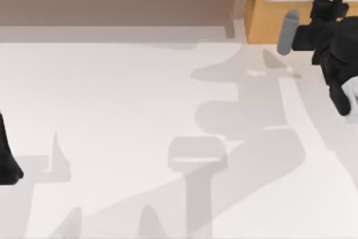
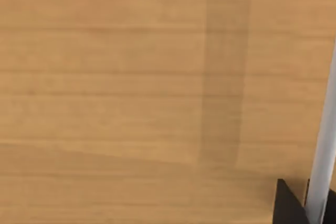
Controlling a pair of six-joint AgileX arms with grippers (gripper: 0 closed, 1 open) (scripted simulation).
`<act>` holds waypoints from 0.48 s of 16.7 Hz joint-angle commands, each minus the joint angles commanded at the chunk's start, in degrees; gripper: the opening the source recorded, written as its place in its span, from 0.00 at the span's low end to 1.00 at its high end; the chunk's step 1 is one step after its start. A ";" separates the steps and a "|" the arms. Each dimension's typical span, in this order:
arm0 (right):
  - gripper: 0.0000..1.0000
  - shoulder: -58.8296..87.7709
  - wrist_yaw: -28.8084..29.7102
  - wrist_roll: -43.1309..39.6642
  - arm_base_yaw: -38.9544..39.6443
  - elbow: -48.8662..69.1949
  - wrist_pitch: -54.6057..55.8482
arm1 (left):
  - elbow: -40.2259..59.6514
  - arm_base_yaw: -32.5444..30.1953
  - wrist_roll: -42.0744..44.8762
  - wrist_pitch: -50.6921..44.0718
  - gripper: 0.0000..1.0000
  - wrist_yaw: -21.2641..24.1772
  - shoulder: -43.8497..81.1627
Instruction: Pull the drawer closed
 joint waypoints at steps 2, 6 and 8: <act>0.45 0.00 0.00 0.00 0.00 0.00 0.00 | 0.00 0.00 0.00 0.00 1.00 0.00 0.00; 0.75 0.00 0.00 0.00 0.00 0.00 0.00 | 0.00 0.00 0.00 0.00 1.00 0.00 0.00; 0.90 0.00 0.00 0.00 0.00 0.00 0.00 | 0.00 0.00 0.00 0.00 1.00 0.00 0.00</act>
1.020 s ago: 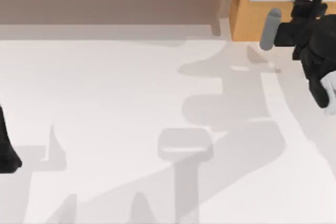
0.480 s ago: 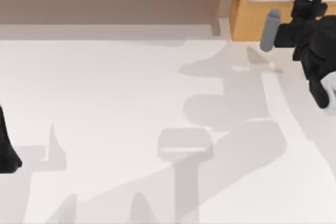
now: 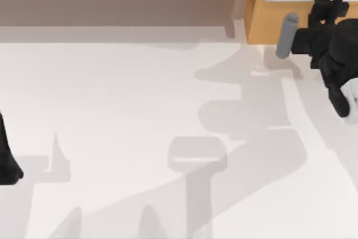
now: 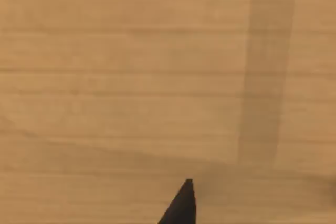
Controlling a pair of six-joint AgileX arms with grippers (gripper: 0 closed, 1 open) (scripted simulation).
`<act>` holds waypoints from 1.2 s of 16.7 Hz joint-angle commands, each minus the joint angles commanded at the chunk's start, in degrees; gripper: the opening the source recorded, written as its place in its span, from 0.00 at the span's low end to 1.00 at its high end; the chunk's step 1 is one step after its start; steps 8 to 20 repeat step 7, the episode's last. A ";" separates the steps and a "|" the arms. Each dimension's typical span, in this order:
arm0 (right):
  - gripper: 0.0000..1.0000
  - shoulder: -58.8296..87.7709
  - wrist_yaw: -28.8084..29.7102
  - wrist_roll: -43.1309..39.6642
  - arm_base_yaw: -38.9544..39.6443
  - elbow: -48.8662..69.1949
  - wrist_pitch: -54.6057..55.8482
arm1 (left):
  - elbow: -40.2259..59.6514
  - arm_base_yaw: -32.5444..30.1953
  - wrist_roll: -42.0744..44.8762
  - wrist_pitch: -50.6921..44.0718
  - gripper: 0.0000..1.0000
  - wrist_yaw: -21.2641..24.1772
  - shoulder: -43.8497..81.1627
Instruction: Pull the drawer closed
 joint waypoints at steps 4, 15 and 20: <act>1.00 0.00 0.00 0.00 0.00 0.00 0.00 | 0.00 0.00 0.00 0.00 1.00 0.00 0.00; 1.00 0.00 0.00 0.00 0.00 0.00 0.00 | 0.00 0.00 0.00 0.00 1.00 0.00 0.00; 1.00 0.00 0.00 0.00 0.00 0.00 0.00 | 0.00 0.00 0.00 0.00 1.00 0.00 0.00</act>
